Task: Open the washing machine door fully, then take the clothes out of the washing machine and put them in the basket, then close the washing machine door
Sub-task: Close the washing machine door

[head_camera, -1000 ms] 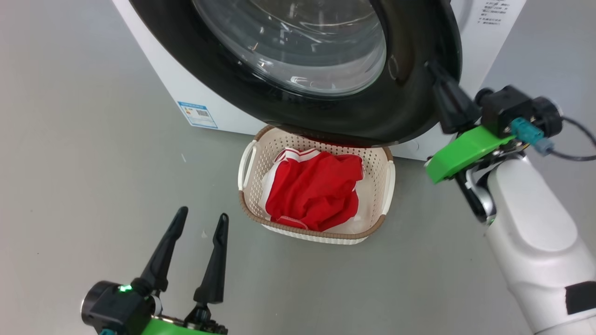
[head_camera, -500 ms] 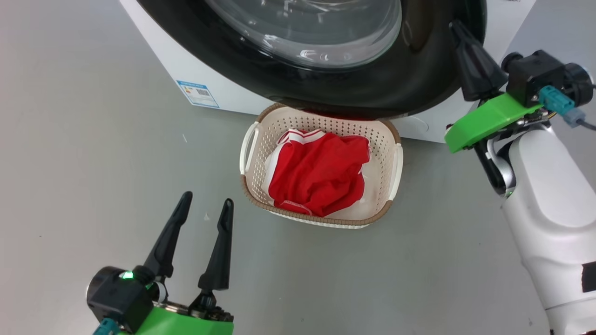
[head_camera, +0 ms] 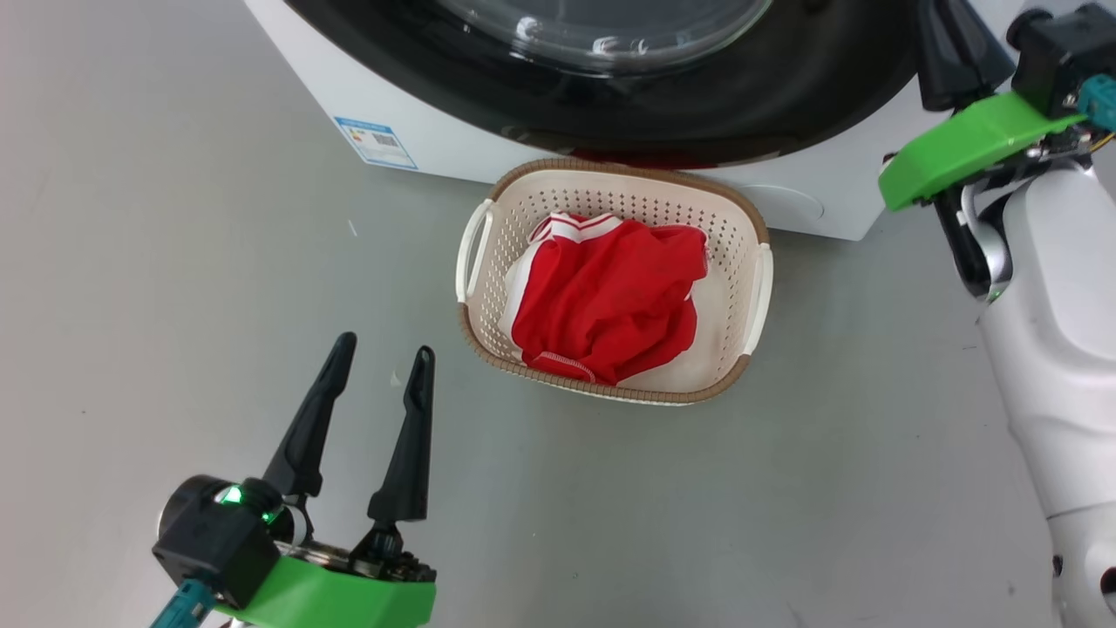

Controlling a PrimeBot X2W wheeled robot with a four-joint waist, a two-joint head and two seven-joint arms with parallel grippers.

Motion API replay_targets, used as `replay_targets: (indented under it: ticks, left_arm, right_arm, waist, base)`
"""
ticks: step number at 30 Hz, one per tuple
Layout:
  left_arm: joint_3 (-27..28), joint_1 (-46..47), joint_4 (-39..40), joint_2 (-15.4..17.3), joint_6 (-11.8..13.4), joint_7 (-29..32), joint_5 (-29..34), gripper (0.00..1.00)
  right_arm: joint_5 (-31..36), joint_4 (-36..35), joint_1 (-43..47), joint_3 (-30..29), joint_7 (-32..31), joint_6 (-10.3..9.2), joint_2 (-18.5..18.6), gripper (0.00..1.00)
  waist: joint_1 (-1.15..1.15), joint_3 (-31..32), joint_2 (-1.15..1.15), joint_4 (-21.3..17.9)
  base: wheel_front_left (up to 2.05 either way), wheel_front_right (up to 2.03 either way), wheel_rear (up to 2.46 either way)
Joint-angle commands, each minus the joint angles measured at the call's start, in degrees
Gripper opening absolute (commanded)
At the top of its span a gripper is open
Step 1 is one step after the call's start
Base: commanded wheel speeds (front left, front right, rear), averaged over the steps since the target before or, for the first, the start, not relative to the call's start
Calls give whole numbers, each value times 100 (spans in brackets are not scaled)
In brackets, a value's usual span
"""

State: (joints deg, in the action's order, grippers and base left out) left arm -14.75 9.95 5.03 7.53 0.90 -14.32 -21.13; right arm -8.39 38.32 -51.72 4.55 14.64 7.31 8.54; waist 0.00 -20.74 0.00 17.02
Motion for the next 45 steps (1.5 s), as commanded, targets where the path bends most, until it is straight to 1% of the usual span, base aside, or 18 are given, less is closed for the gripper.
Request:
replay_targets:
  ticks: [1, 8, 16, 22, 32, 33, 34, 35, 36, 45]
  left_arm:
    - [223, 166, 109, 53, -54, -67, 81, 100]
    - [243, 242, 64, -9, -138, -67, 116, 100]
    - [242, 248, -23, -78, -146, -67, 106, 100]
    - [257, 217, -48, -99, -122, -67, 121, 100]
    - [284, 185, -112, -135, -79, -68, 91, 100]
    - [284, 185, -117, -136, -76, -68, 92, 100]
    - [285, 184, -120, -136, -72, -68, 94, 100]
    - [288, 183, -122, -135, -66, -68, 95, 100]
    - [291, 180, -126, -134, -62, -68, 94, 100]
    - [318, 163, -209, -114, -4, -66, 58, 100]
  right_arm:
    - [74, -42, -247, 93, 36, 18, -37, 0]
    - [32, 172, -627, 2, 36, 18, 16, 0]
    - [18, 363, -800, -130, 36, 18, 30, 0]
    - [69, 390, -753, -231, 36, 18, 31, 0]
    - [123, 237, -518, -204, 36, 18, -132, 0]
    - [120, 213, -493, -198, 36, 18, -148, 23]
    - [116, 193, -471, -193, 36, 18, -161, 48]
    - [110, 172, -453, -189, 36, 18, -170, 98]
    - [107, 144, -428, -186, 36, 18, -182, 100]
    - [54, -263, 92, -21, 36, 18, -354, 100]
  waist:
    - [0, -75, 0, 46]
    - [0, -192, 0, 146]
    - [0, -181, 0, 223]
    - [0, -112, 0, 211]
    - [0, -54, 0, 72]
    - [0, -48, 0, 57]
    - [0, -43, 0, 44]
    - [0, -39, 0, 31]
    - [0, -32, 0, 18]
    - [0, 56, 0, -109]
  base:
    - [0, 0, 0]
    - [0, 0, 0]
    - [0, 0, 0]
    - [0, 0, 0]
    - [0, 0, 0]
    - [0, 0, 0]
    - [0, 0, 0]
    - [0, 0, 0]
    - [0, 0, 0]
    - [0, 0, 0]
